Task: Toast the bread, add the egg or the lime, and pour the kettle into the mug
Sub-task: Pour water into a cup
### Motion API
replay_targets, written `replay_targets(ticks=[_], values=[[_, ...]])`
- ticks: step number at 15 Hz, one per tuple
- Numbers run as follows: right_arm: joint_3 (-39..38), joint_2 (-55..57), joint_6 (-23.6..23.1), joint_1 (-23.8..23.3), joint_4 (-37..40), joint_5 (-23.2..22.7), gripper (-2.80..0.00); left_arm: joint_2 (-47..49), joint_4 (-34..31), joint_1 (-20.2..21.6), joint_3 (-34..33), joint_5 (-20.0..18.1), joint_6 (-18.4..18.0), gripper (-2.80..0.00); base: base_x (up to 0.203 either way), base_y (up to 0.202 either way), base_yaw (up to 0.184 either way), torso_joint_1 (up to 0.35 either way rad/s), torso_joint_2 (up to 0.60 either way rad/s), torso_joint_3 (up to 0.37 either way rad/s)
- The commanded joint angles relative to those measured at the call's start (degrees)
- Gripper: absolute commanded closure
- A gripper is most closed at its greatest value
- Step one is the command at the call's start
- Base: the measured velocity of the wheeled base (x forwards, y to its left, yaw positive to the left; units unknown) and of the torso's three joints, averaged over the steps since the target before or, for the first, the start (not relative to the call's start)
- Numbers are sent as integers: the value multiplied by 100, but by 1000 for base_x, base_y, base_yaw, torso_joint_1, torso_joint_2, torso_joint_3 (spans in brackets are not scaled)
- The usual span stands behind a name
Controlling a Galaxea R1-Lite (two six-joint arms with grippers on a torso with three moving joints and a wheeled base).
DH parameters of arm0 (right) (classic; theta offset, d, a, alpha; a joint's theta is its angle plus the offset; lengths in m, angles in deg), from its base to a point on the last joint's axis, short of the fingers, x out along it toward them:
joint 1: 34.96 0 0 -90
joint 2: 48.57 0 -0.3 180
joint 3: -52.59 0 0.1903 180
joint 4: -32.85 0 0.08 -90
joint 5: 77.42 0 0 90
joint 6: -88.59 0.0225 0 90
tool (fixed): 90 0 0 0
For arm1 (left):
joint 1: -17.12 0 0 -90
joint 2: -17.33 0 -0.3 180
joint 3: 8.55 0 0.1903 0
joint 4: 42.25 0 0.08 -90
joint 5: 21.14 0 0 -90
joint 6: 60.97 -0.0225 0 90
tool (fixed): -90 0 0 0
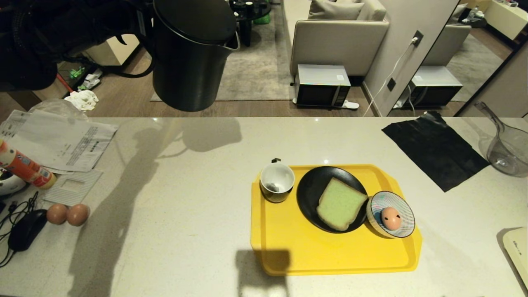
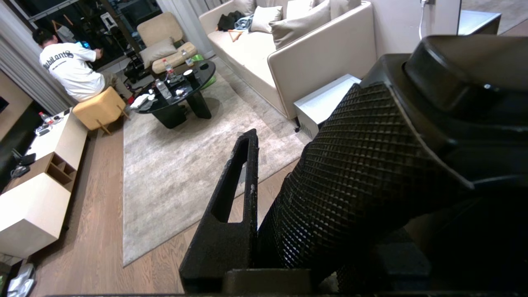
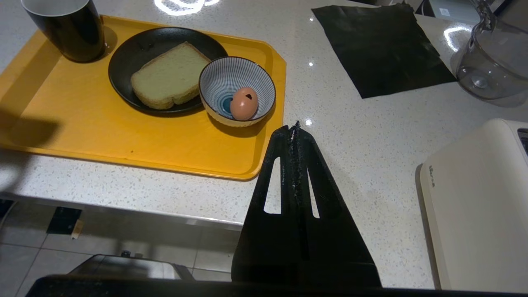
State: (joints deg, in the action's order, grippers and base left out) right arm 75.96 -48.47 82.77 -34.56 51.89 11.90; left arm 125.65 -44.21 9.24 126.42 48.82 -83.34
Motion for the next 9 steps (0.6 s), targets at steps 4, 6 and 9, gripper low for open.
replay_targets(ticks=[4,6,9], values=[[-158,8,-7,3,-7,-2,0,4,4,-4,2,-9,-13,0,0,0,0,79,-154,-77],[-152,6,-7,4,-7,-2,0,4,4,-4,2,-9,-13,0,0,0,0,68,-138,-66],[-155,6,-7,1,-7,-2,0,4,4,-12,2,-9,-13,0,0,0,0,84,-161,-79]])
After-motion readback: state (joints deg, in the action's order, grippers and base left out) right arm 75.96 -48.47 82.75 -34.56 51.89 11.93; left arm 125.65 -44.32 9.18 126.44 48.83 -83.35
